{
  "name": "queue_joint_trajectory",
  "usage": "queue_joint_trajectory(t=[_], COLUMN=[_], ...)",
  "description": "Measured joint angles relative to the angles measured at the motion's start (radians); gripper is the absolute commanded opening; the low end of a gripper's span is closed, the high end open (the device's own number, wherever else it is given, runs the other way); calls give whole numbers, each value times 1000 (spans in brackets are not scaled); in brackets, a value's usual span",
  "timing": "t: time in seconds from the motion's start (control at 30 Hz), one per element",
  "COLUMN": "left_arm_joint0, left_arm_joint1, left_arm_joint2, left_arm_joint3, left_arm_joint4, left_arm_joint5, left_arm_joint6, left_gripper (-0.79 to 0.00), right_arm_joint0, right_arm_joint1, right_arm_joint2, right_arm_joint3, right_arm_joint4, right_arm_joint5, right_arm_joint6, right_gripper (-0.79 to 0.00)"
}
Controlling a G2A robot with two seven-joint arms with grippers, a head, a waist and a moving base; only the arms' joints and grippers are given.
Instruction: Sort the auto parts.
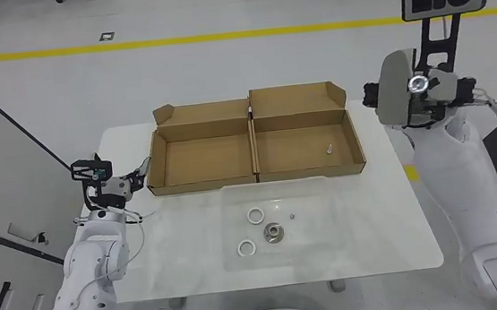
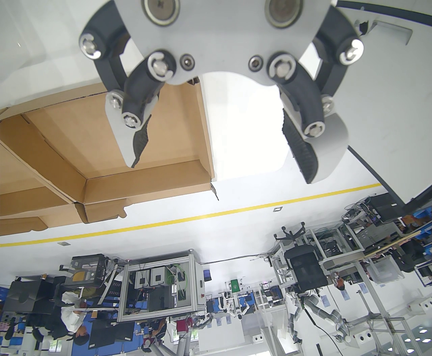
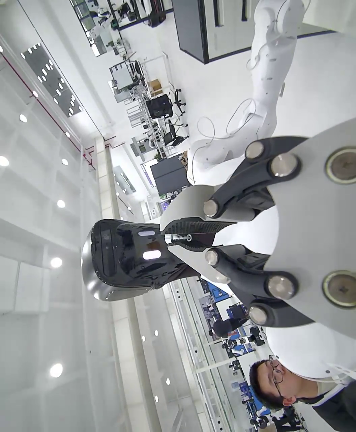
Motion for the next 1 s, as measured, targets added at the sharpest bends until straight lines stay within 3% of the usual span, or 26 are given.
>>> queue_joint_trajectory(t=[0.2, 0.5, 0.73, 0.87, 1.0], left_arm_joint0=[0, 0, 0, 0, 0], left_arm_joint1=[0, 0, 0, 0, 0], left_arm_joint2=[0, 0, 0, 0, 0], left_arm_joint3=[0, 0, 0, 0, 0], left_arm_joint4=[0, 0, 0, 0, 0], left_arm_joint5=[0, 0, 0, 0, 0], left_arm_joint6=[0, 0, 0, 0, 0], left_gripper=[0, 0, 0, 0, 0], right_arm_joint0=[-16, -114, -140, -99, -22], right_arm_joint1=[5, 57, 110, 136, 145], right_arm_joint2=[32, 267, 394, 349, 251], right_arm_joint3=[-4, 4, -53, -105, -64], right_arm_joint4=[-74, -443, -932, -1314, -1548], right_arm_joint5=[30, 296, 558, 640, 632], right_arm_joint6=[-32, -31, 10, 94, 153], right_gripper=[-785, -785, -785, -785, -785])
